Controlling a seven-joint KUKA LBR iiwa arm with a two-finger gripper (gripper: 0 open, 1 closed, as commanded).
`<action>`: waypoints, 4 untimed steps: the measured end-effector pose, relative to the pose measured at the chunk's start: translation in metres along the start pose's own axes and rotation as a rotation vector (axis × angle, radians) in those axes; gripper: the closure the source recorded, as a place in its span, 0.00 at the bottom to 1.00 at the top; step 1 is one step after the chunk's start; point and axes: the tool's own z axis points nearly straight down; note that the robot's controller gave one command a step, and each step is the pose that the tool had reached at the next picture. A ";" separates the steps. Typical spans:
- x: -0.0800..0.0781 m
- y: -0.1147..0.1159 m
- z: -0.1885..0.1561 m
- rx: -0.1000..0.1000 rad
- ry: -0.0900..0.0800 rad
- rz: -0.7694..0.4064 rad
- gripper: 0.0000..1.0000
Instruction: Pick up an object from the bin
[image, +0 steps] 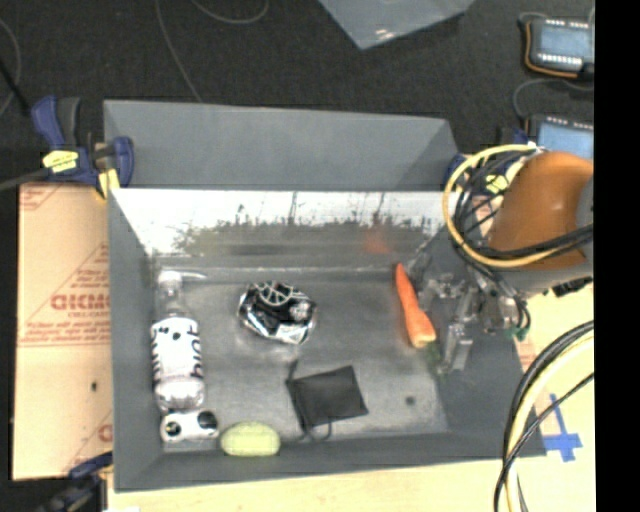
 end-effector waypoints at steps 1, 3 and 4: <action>-0.002 0.000 -0.005 0.002 -0.008 -0.003 0.00; 0.002 0.076 0.014 -0.002 -0.004 0.035 0.00; -0.040 0.104 0.032 0.002 -0.013 0.071 0.00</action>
Offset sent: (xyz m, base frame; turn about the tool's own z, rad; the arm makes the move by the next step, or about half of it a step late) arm -0.0068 0.0743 -0.0243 0.0480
